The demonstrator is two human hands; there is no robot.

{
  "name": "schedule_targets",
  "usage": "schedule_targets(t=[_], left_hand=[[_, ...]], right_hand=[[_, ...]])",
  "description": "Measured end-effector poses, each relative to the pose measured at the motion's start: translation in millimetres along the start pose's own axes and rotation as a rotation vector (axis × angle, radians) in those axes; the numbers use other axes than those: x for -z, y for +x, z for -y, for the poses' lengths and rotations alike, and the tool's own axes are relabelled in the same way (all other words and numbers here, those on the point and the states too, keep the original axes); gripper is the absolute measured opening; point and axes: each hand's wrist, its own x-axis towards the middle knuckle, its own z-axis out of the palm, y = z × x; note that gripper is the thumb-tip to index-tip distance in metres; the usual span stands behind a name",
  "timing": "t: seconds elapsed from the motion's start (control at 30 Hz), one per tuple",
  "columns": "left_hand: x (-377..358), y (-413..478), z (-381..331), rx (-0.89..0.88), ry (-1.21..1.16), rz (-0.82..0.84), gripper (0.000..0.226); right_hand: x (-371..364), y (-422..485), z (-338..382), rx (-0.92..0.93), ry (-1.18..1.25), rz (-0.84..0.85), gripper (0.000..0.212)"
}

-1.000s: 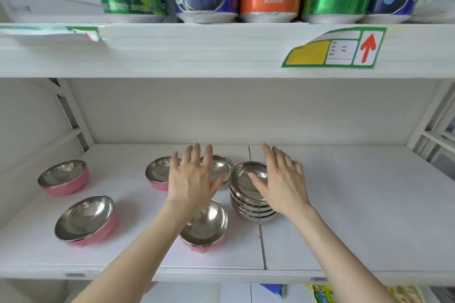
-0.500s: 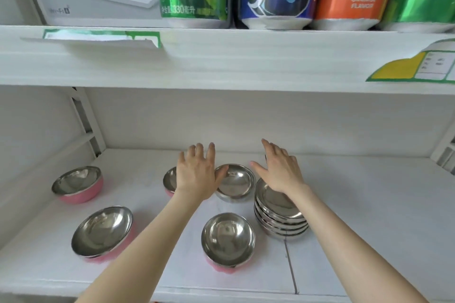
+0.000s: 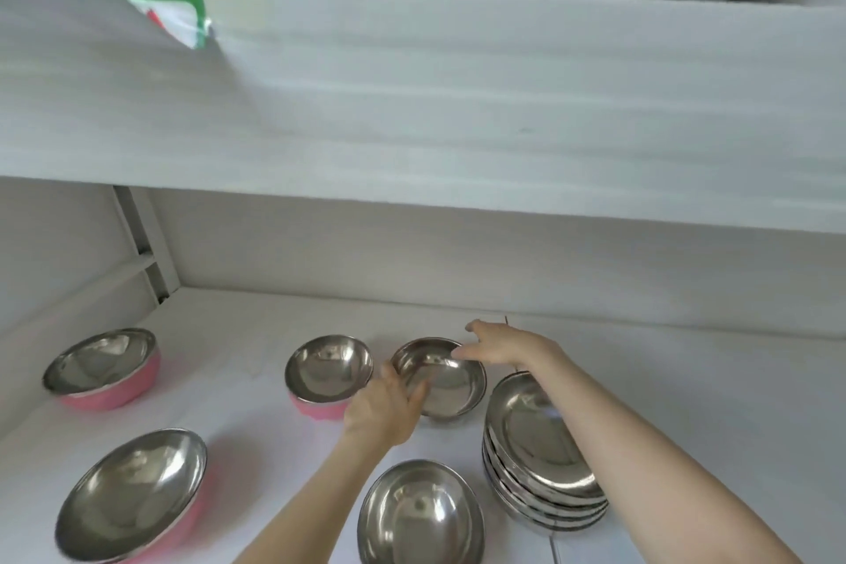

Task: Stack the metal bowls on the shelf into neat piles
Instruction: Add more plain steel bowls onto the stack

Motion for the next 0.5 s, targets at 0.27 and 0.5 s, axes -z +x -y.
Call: schedule_targets(t=[0.27,0.5], left_hand=[[-7.3,6.3,5.4,0.160,-0.727,0.179,0.062],[-10.2,9.4,4.9,0.210,-0.881,0.229,0.061]], right_hand=[[-18.2,18.3,-2.8,-0.021,-0.049,0.096,0.056],[-16.8,14.4,-4.1,-0.016,0.003,0.068,0.041]])
